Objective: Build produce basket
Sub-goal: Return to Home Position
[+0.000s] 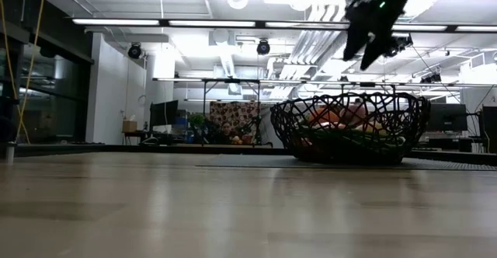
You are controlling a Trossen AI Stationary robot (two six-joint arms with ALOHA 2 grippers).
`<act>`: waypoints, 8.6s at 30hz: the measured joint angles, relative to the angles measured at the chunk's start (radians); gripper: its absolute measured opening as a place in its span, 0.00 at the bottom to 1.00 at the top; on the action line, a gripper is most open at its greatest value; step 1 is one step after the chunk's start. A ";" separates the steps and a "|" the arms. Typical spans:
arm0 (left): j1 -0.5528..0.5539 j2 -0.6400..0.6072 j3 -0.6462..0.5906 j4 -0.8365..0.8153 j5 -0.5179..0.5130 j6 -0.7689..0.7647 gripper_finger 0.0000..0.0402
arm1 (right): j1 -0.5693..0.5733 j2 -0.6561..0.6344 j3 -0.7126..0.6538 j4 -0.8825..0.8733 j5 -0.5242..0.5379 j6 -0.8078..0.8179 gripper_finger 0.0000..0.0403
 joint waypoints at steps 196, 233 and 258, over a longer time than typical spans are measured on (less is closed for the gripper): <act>0.182 -0.857 -0.780 -0.162 0.351 -0.139 0.01 | 0.625 -1.135 -1.121 0.884 -0.095 -0.033 0.00; 0.148 -0.895 -0.780 -0.163 0.356 -0.140 0.01 | 0.620 -1.153 -1.128 0.907 -0.094 0.174 0.00; 0.148 -0.895 -0.780 -0.164 0.356 -0.140 0.01 | 0.620 -1.153 -1.128 0.907 -0.094 0.174 0.00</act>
